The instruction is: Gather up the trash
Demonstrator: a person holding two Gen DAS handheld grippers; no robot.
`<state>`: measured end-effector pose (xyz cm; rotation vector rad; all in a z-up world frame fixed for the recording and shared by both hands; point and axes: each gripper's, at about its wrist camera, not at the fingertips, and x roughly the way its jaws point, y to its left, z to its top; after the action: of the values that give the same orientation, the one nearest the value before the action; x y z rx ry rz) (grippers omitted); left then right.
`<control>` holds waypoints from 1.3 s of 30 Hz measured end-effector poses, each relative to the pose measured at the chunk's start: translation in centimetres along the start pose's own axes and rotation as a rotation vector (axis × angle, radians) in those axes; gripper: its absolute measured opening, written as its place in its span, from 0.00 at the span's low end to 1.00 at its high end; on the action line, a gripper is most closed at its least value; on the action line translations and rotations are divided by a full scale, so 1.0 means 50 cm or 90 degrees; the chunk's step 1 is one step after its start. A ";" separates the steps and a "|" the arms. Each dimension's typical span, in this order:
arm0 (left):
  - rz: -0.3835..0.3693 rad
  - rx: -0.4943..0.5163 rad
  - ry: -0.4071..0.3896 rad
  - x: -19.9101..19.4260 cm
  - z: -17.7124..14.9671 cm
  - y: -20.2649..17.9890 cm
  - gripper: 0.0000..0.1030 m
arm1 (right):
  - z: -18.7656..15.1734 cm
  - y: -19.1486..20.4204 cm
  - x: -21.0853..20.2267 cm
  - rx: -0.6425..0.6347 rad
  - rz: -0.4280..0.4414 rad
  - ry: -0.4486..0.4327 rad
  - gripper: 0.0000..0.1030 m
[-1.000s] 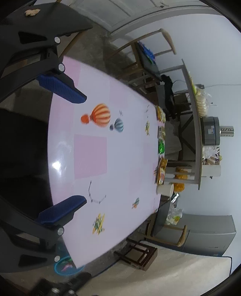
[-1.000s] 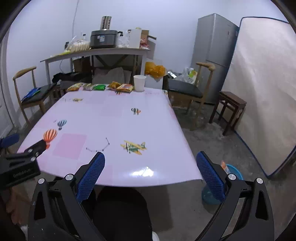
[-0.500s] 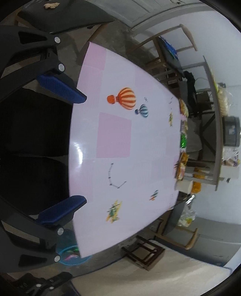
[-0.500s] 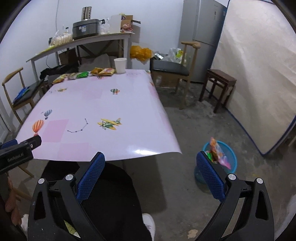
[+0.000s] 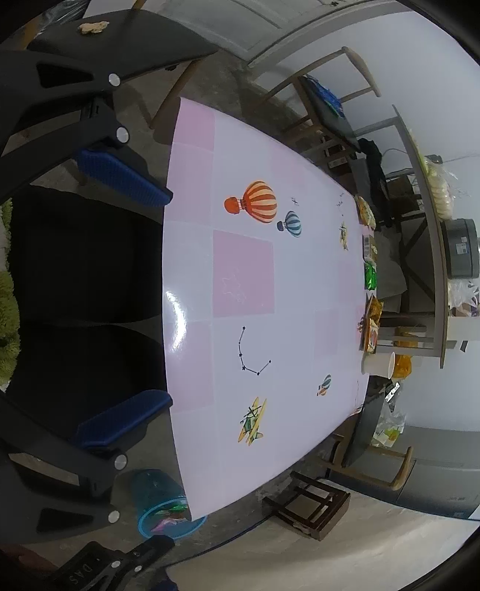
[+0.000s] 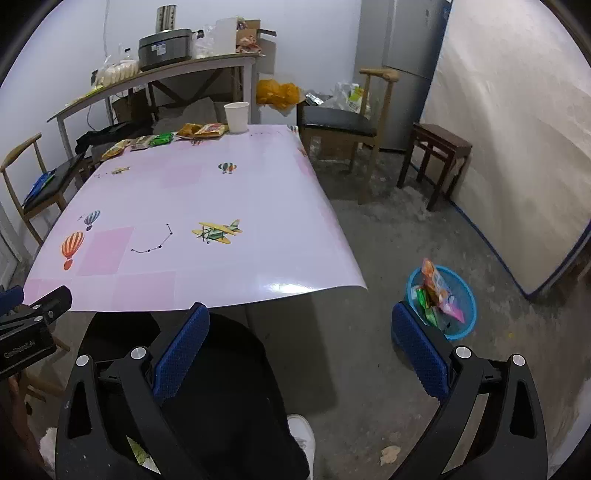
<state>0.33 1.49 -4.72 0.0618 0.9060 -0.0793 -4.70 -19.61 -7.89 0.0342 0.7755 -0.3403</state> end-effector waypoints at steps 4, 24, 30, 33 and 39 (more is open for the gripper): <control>0.000 -0.013 0.003 0.003 0.002 0.004 0.95 | 0.000 -0.006 0.002 0.005 -0.007 0.004 0.92; 0.018 -0.022 0.004 0.015 0.010 0.016 0.95 | 0.001 -0.014 0.007 0.012 -0.024 0.010 0.92; -0.031 -0.002 0.011 0.009 0.017 -0.023 0.95 | -0.004 -0.041 -0.001 0.023 -0.050 0.011 0.92; -0.056 0.017 0.008 0.003 0.020 -0.054 0.95 | -0.007 -0.064 -0.005 0.034 -0.068 0.014 0.92; -0.085 0.054 0.012 0.005 0.020 -0.112 0.95 | -0.017 -0.105 -0.013 0.062 -0.097 0.022 0.92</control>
<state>0.73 -4.18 -4.42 0.0817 0.9242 -0.2418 -7.37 -24.26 -7.55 0.0727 0.7970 -0.5240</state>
